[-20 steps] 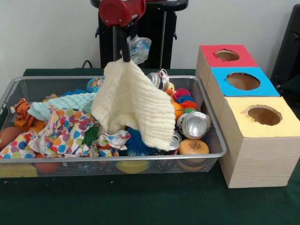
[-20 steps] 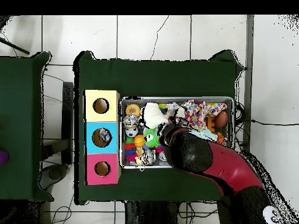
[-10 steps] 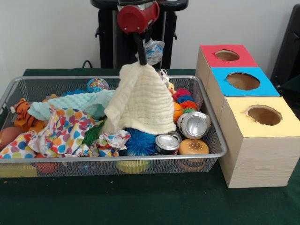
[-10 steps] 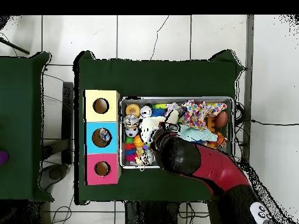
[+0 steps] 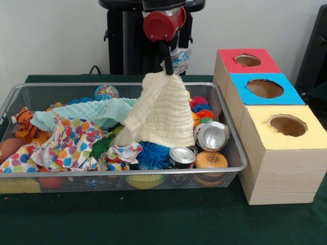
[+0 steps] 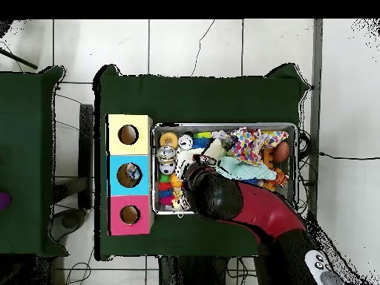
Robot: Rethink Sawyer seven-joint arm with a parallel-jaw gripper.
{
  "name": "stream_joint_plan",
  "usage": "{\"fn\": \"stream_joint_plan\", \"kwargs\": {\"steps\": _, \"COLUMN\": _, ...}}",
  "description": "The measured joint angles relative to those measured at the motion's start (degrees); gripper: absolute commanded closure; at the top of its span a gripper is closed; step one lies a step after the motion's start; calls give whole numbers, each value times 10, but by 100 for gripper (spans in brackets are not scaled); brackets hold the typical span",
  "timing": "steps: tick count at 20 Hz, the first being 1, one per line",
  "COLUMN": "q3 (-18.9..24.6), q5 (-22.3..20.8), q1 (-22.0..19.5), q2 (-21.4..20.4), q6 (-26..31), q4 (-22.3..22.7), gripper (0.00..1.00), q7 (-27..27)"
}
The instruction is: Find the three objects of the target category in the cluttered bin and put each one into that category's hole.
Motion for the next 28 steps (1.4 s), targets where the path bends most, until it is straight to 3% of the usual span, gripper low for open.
{"fn": "stream_joint_plan", "kwargs": {"steps": 18, "q3": -24, "q5": 26, "q1": 29, "q2": -1, "q6": 1, "q4": -3, "gripper": 100, "q7": 0}}
{"fn": "stream_joint_plan", "kwargs": {"steps": 28, "q3": -47, "q5": 32, "q1": 42, "q2": -24, "q6": 87, "q4": -26, "gripper": 100, "q7": 0}}
